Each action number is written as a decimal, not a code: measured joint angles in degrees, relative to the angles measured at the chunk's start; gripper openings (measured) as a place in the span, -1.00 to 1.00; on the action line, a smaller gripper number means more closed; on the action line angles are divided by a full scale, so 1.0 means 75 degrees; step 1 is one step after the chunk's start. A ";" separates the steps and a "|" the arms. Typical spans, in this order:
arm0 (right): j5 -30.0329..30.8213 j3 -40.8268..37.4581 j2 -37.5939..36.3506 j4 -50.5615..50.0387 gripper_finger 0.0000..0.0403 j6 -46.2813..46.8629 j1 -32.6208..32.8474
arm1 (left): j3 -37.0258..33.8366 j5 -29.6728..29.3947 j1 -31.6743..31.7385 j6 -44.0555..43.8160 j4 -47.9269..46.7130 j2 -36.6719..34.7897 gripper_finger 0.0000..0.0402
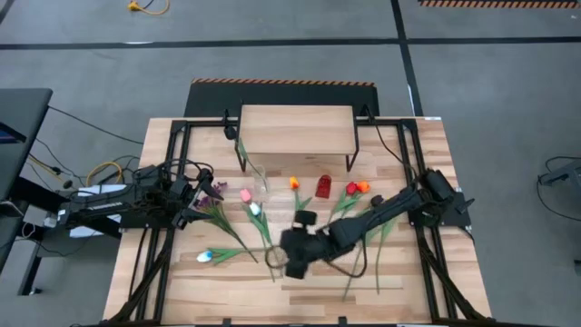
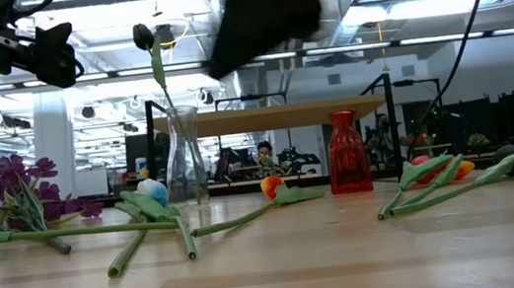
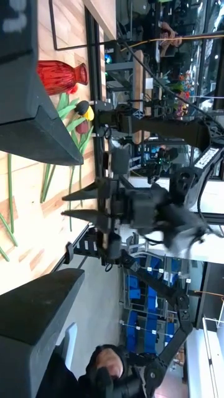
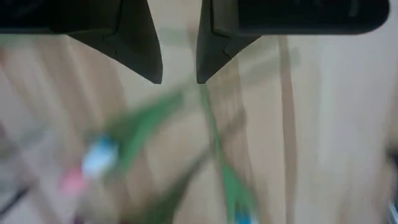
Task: Pick and place flowers into a vace then onto a shelf
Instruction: Put the top white flower into the red vase
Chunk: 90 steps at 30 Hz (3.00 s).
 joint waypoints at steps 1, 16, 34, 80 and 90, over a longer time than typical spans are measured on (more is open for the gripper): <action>-0.0043 0.0000 0.0000 0.0412 -0.54 -0.0024 -0.0128 | 0.0000 0.0002 0.0001 0.0002 0.0000 0.0000 0.37; -0.1239 0.0004 0.0707 0.2240 -0.54 0.0809 -0.1464 | 0.0000 -0.0079 0.0001 0.0026 -0.0009 0.0000 0.37; -0.1406 0.0056 0.1581 0.2155 -0.54 0.0817 -0.1515 | 0.0000 -0.0400 0.0000 0.0023 -0.0134 0.0000 0.37; -0.0986 0.0106 0.0945 0.1523 -0.99 0.0697 -0.1348 | 0.0000 -0.0402 0.0000 0.0017 -0.0160 0.0000 0.37; -0.1093 0.0118 0.1024 0.1527 -0.80 0.0548 -0.1330 | 0.0000 -0.0402 -0.0001 0.0017 -0.0160 0.0000 0.37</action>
